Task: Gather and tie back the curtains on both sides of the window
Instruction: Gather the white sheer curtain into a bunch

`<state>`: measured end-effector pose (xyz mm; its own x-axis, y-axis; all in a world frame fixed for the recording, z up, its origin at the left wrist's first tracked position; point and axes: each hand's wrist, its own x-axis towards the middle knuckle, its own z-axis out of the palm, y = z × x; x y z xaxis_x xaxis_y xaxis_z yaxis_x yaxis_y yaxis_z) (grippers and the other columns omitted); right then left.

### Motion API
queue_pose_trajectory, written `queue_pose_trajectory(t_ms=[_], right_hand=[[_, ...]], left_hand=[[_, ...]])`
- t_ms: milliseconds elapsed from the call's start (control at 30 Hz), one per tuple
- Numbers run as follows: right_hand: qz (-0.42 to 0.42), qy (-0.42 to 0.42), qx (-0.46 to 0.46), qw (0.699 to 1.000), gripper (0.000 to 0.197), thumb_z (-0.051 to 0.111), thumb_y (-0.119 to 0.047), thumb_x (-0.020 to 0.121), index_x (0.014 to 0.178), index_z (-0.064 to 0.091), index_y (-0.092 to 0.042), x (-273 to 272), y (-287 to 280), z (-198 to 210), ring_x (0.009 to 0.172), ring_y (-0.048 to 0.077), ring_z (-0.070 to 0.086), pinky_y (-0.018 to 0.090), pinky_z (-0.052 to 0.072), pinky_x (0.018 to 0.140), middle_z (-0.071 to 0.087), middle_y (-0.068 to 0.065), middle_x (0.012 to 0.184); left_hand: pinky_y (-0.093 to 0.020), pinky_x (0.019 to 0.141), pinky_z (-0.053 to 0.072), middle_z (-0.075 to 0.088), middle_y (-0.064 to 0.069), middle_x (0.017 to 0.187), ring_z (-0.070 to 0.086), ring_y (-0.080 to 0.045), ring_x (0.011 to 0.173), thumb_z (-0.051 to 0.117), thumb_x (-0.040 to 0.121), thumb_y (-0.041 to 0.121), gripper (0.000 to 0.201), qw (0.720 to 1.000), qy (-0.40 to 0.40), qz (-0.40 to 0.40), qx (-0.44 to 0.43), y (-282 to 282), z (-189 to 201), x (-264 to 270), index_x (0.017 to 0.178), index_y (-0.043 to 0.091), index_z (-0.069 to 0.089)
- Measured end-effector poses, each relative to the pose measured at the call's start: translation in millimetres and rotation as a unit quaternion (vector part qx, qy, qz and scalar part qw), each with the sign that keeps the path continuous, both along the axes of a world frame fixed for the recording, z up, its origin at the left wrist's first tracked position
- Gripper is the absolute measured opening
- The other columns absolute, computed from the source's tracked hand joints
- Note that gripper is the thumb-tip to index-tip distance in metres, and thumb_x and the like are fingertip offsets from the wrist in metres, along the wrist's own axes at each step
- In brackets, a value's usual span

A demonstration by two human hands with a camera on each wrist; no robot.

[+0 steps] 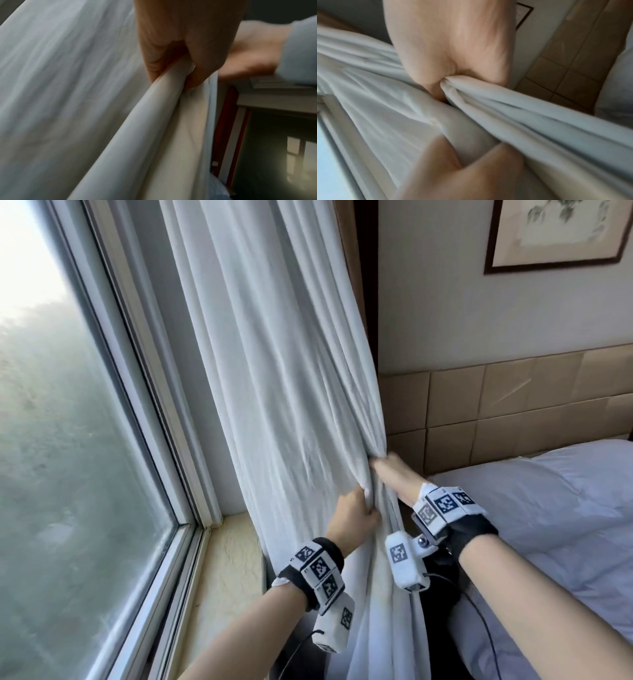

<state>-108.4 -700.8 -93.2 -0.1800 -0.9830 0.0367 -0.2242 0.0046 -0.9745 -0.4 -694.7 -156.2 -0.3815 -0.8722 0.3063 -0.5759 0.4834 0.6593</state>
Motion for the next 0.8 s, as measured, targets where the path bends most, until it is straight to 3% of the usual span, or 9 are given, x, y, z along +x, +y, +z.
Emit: queue_pose_trajectory(t_ms=[67,100,167,233,333,433,533,633,800], right_hand=[[0.038,0.004,0.022,0.999,0.074,0.058,-0.062,0.083,0.14,0.044,-0.017,-1.0,12.4,-0.1,0.124,0.019,0.051,0.041,0.037,0.11,0.054,-0.001,0.136],[0.045,0.04,0.036,0.998,0.1,0.06,-0.078,0.07,0.147,0.033,-0.02,0.4,16.2,-0.9,0.13,0.018,0.045,0.041,0.033,0.113,0.047,-0.005,0.141],[0.031,0.143,0.031,0.989,0.117,0.071,-0.077,0.057,0.149,0.026,-0.02,3.2,22.7,-0.3,0.131,0.021,0.046,0.038,0.036,0.11,0.047,-0.003,0.142],[-0.027,0.22,-0.011,0.975,0.078,0.073,-0.045,0.075,0.14,0.04,-0.017,-0.6,23.0,-3.0,0.118,0.026,0.056,0.03,0.044,0.097,0.059,0.004,0.129],[-0.067,0.239,-0.052,0.967,0.039,0.055,-0.018,0.09,0.129,0.053,-0.012,-6.6,33.5,-0.1,0.112,0.032,0.058,0.024,0.039,0.083,0.063,0.013,0.117],[-0.049,0.23,-0.055,0.97,0.031,0.054,-0.017,0.093,0.124,0.057,-0.011,-13.0,40.3,-0.3,0.11,0.032,0.058,0.023,0.037,0.081,0.064,0.013,0.113],[-0.03,0.195,-0.057,0.979,0.018,0.056,-0.014,0.092,0.11,0.057,-0.019,-16.8,45.7,2.0,0.105,0.027,0.059,0.024,0.039,0.081,0.061,0.004,0.101],[-0.003,0.147,-0.042,0.988,0.015,0.057,-0.011,0.093,0.101,0.047,-0.02,-15.7,47.3,2.8,0.098,0.021,0.054,0.025,0.04,0.084,0.054,-0.001,0.097],[0.034,0.112,0.002,0.993,0.03,0.058,-0.01,0.091,0.119,0.051,-0.013,-6.7,33.5,-0.7,0.106,0.019,0.056,0.027,0.042,0.087,0.059,0.003,0.111]], left_hand=[[-0.03,0.054,0.039,0.054,-0.009,0.069,0.057,-0.033,0.07,0.048,0.077,0.003,0.002,0.999,-0.031,-0.021,0.013,-3.0,-10.3,-4.4,0.079,0.004,0.048],[-0.03,0.058,0.043,0.061,-0.012,0.077,0.061,-0.033,0.075,0.047,0.077,0.003,0.017,0.999,-0.039,-0.028,0.018,-3.5,-13.1,-8.2,0.092,0.001,0.053],[-0.035,0.066,0.049,0.065,-0.016,0.09,0.064,-0.033,0.084,0.047,0.079,0.005,0.029,0.994,-0.1,-0.053,0.001,-4.3,-13.4,-15.7,0.107,0.002,0.054],[-0.034,0.074,0.047,0.063,-0.017,0.103,0.062,-0.033,0.095,0.053,0.083,0.009,0.034,0.986,-0.14,-0.093,0.011,-4.3,-9.4,-13.6,0.117,0.003,0.052],[-0.032,0.079,0.047,0.066,-0.003,0.097,0.061,-0.018,0.088,0.063,0.088,0.024,0.026,0.987,-0.028,-0.158,0.022,-11.8,0.2,12.2,0.112,0.017,0.059],[-0.034,0.074,0.052,0.068,0.006,0.085,0.063,-0.01,0.08,0.067,0.087,0.021,0.005,0.983,0.181,0.006,-0.042,-40.4,9.2,52.5,0.092,0.019,0.067],[-0.025,0.074,0.047,0.063,0.0,0.103,0.059,-0.013,0.094,0.075,0.081,0.031,0.037,0.946,0.298,0.13,0.006,-68.8,19.2,97.9,0.112,0.023,0.057],[-0.031,0.088,0.046,0.058,0.004,0.119,0.056,-0.01,0.109,0.077,0.07,0.052,0.068,0.941,0.278,0.001,0.195,-71.3,29.2,104.1,0.126,0.029,0.045],[-0.027,0.078,0.055,0.066,-0.003,0.113,0.067,-0.01,0.096,0.055,0.097,0.019,0.03,0.943,0.26,-0.099,0.184,-62.8,33.8,50.3,0.126,0.016,0.052]])
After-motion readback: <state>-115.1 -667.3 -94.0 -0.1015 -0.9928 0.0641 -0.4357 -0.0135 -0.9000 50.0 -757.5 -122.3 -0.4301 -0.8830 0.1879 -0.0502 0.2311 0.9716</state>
